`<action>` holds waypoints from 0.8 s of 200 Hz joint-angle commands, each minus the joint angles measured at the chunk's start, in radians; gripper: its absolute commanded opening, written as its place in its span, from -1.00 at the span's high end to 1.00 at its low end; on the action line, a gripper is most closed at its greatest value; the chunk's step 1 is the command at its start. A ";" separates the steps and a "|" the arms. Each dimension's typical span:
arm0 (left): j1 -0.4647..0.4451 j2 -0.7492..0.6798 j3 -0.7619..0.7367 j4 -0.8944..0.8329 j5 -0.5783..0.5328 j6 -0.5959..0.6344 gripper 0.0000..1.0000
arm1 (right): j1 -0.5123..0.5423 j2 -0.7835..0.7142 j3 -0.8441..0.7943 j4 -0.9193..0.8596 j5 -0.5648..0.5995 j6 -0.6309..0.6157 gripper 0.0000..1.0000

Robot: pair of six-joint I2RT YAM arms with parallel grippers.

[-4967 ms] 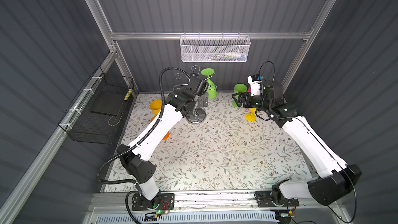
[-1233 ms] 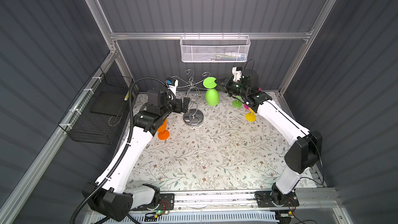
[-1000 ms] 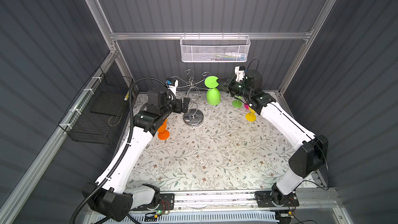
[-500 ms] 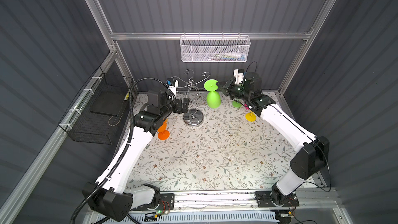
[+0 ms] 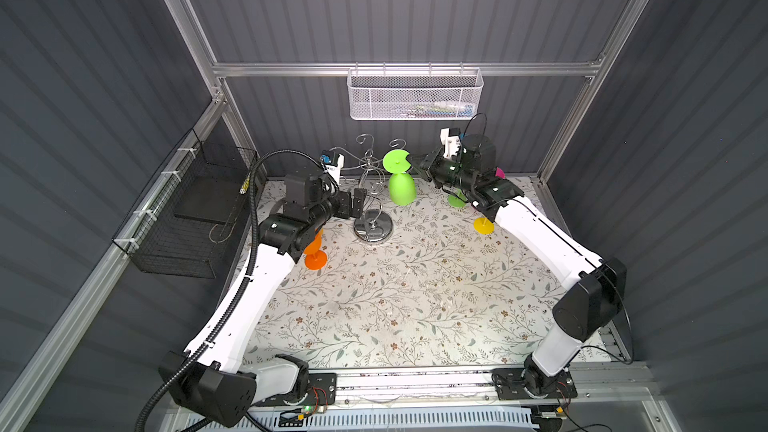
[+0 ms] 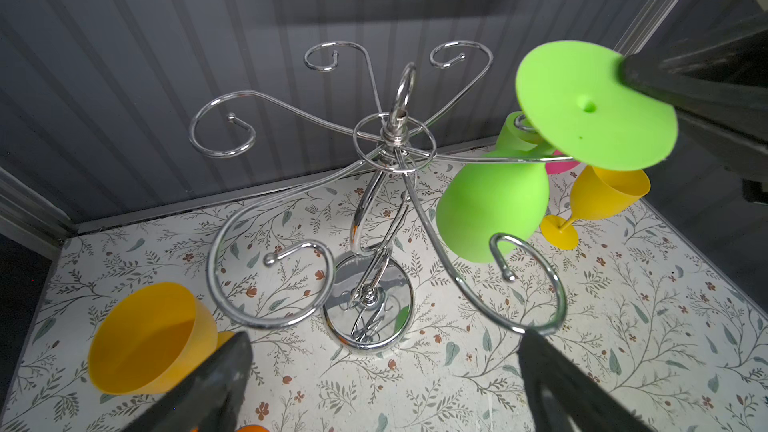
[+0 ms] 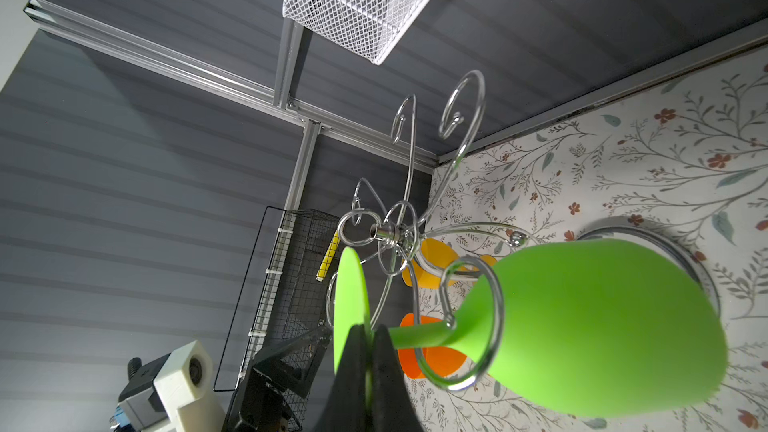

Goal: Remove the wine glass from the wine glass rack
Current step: 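Lift the lime green glass off the rack hook with the right gripper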

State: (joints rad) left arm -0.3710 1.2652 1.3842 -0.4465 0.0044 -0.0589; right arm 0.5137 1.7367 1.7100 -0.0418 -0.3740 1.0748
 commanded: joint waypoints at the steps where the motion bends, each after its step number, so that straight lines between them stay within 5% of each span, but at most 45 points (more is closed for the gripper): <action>1: 0.006 -0.009 -0.010 0.017 0.016 0.005 -1.00 | 0.005 0.031 0.060 -0.019 0.001 -0.018 1.00; 160: 0.006 0.000 -0.019 0.021 0.023 0.006 -0.99 | -0.080 0.120 0.168 -0.021 0.011 0.002 1.00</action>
State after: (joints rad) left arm -0.3710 1.2655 1.3788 -0.4465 0.0051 -0.0589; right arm 0.4507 1.8805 1.8824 -0.0982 -0.3664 1.0729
